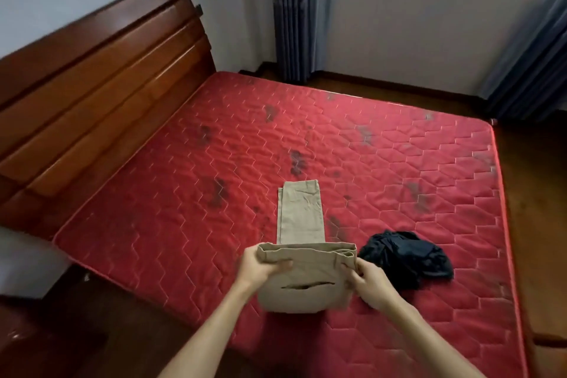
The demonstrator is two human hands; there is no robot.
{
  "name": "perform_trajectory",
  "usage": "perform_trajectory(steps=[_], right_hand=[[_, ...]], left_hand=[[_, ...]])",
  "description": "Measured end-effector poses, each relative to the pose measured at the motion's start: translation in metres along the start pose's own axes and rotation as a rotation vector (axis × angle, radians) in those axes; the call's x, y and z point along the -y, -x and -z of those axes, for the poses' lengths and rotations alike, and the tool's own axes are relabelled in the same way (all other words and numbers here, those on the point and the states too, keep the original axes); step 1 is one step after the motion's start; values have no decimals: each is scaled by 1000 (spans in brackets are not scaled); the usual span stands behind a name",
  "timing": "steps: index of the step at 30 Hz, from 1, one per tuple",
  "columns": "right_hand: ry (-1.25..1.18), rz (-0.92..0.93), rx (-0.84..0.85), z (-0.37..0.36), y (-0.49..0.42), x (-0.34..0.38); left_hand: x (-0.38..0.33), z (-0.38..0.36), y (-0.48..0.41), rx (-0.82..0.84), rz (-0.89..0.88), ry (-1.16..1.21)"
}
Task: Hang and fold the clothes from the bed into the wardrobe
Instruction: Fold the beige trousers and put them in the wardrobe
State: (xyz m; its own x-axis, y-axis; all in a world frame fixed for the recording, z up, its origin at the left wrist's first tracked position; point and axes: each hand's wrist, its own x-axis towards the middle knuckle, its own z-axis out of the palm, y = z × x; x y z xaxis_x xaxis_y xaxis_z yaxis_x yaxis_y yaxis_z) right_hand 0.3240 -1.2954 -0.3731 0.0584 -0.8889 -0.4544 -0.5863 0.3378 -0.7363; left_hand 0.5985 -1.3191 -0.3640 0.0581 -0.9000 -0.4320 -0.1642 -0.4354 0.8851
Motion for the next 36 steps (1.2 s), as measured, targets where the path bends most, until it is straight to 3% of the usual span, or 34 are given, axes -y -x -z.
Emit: perform_trajectory(steps=[9, 16, 26, 31, 36], right_hand=[[52, -251, 115, -59, -53, -70], [39, -463, 122, -121, -106, -122], [206, -686, 138, -187, -155, -196], [-108, -782, 242, -192, -158, -213], [-197, -777, 248, -199, -134, -240]], left_hand=[[94, -17, -60, 53, 211, -23], [176, -20, -113, 50, 394, -63], [293, -32, -149, 158, 618, -216], [330, -32, -140, 195, 812, -211], [331, -40, -119, 190, 874, 10]])
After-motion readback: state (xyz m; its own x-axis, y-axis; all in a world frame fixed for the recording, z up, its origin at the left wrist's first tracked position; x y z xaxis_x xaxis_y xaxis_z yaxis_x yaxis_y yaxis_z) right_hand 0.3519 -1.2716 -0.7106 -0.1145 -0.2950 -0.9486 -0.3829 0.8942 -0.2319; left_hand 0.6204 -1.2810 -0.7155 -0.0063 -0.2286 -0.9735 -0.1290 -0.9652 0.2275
